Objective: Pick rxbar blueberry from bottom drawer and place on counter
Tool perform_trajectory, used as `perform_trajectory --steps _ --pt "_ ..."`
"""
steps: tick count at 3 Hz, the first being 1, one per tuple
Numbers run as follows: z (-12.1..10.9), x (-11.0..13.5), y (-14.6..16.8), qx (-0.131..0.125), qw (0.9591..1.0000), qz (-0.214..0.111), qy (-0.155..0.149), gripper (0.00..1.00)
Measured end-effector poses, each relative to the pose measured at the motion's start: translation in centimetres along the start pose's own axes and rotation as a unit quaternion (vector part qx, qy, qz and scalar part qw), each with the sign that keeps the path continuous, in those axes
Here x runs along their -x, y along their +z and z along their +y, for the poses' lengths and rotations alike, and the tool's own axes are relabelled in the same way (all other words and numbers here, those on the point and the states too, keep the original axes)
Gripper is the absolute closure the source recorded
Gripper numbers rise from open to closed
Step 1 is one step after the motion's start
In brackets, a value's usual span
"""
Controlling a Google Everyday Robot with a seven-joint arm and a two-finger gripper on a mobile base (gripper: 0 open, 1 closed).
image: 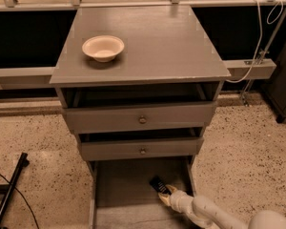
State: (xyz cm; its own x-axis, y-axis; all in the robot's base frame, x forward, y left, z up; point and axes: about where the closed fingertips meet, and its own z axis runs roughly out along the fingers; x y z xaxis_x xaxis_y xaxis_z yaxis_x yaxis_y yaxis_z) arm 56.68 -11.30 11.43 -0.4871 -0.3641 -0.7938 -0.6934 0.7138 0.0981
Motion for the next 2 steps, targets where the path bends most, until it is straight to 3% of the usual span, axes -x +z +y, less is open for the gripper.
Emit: perform_trajectory --steps 1,2 --pt "0.0 0.1 -0.1 0.000 1.0000 0.000 0.000 1.00" --pt "0.6 2.3 -1.4 0.016 0.9991 -0.033 -0.020 1.00"
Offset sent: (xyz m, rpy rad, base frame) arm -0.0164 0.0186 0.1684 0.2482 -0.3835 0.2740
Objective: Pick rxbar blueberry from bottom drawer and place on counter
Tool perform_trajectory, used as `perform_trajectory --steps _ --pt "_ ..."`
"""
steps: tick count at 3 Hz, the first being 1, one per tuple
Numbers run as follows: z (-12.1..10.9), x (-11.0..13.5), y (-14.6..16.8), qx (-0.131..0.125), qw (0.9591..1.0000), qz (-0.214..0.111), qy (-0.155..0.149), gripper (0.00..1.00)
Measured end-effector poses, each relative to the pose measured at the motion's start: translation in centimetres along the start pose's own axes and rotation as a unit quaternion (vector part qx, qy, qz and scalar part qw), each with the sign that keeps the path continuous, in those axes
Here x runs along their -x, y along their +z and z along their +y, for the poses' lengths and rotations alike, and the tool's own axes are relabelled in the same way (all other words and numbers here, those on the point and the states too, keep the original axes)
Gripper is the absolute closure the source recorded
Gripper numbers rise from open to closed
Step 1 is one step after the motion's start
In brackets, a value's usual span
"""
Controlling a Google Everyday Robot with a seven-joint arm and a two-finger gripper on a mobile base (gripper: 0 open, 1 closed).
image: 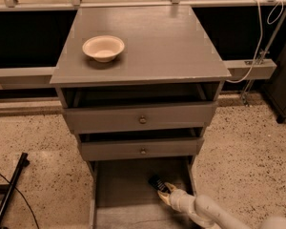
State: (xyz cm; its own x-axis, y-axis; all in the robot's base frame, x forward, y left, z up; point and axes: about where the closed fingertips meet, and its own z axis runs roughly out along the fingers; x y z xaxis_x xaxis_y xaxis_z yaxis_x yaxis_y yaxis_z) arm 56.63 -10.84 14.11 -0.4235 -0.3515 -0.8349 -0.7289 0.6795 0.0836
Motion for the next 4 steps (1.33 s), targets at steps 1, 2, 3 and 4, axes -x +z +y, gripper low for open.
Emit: perform_trajectory --steps 1,2,3,4 --pt "2.9 9.1 -5.6 0.061 0.9880 -0.104 -0.097 1.00" --pt "4.7 13.4 -8.9 0.100 0.9731 -0.149 -0.144 1.00" --pt "6.7 17.2 -12.8 0.133 0.9575 -0.163 -0.198 1.00" --pt "7.7 21.7 -16.4 0.167 0.9437 -0.162 -0.235 1.00"
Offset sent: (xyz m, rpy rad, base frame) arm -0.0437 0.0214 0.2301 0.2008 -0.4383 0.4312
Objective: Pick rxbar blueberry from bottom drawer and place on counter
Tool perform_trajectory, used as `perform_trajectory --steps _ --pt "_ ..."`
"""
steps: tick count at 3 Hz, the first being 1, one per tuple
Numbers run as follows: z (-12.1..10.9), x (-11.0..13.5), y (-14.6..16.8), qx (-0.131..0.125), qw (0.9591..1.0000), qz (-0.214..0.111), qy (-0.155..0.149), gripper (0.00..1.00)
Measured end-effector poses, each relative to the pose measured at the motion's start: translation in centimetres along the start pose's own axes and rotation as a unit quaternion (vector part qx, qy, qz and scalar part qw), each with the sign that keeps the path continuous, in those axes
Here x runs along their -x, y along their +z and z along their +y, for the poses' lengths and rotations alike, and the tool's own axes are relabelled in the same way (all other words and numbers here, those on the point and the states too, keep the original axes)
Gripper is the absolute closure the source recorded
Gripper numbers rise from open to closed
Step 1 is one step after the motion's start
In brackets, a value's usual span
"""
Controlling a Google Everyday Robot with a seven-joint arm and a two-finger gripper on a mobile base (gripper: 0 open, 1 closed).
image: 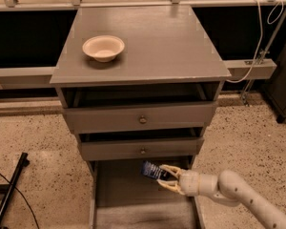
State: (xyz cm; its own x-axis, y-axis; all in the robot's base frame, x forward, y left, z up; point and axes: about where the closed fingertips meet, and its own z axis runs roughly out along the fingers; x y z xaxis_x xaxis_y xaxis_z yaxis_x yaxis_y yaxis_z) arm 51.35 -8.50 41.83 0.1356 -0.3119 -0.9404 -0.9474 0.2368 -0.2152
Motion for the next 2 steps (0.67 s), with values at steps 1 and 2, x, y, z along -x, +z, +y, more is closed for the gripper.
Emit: perform_trajectory --steps 1,2 --pt "-4.2 6.4 -5.9 0.016 0.9996 0.012 -0.020 1.00" --pt "-8.3 10.5 -11.8 0.024 0.9991 0.010 -0.032 1.00"
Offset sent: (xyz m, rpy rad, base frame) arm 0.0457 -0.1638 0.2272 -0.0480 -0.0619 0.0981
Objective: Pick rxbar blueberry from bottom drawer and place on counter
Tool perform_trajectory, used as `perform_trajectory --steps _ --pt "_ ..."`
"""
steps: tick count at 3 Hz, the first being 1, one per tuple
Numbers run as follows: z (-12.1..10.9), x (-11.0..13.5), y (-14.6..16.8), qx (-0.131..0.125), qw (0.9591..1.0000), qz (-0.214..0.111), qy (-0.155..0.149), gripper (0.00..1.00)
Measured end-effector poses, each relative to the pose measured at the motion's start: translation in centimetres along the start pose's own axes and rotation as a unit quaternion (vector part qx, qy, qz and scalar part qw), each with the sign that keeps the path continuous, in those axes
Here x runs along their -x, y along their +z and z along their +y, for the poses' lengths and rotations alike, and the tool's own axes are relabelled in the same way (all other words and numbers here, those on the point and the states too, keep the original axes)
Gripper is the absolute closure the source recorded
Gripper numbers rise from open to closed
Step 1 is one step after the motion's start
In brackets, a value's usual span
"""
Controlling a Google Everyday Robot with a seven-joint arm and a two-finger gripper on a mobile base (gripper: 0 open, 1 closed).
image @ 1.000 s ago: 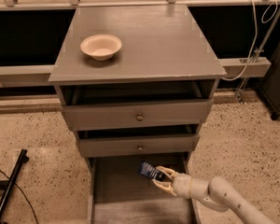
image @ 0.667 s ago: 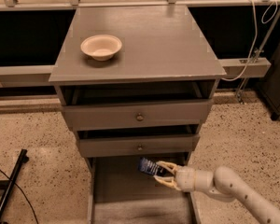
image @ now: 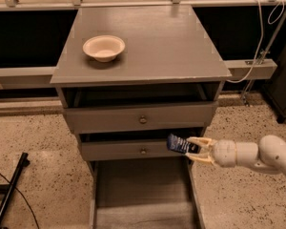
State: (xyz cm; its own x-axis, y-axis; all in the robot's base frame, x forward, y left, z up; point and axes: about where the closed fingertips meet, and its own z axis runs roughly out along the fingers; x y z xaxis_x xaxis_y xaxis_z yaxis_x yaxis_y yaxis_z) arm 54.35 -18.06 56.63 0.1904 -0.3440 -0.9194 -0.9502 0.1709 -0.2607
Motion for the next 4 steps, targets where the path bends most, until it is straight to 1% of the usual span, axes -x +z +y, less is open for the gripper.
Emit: perform_trajectory --steps 1,2,3,4 --pt "0.0 0.7 -0.8 0.013 0.9999 -0.009 -0.007 1.00" --pt "-0.4 1.8 -0.8 0.026 0.9992 -0.001 -0.030 1.00" --pt "-0.4 5.9 -1.8 0.030 0.9945 0.020 -0.098 1.00" --pt "-0.5 14.6 -4.2 0.032 0.9780 0.058 -0.198 1.00"
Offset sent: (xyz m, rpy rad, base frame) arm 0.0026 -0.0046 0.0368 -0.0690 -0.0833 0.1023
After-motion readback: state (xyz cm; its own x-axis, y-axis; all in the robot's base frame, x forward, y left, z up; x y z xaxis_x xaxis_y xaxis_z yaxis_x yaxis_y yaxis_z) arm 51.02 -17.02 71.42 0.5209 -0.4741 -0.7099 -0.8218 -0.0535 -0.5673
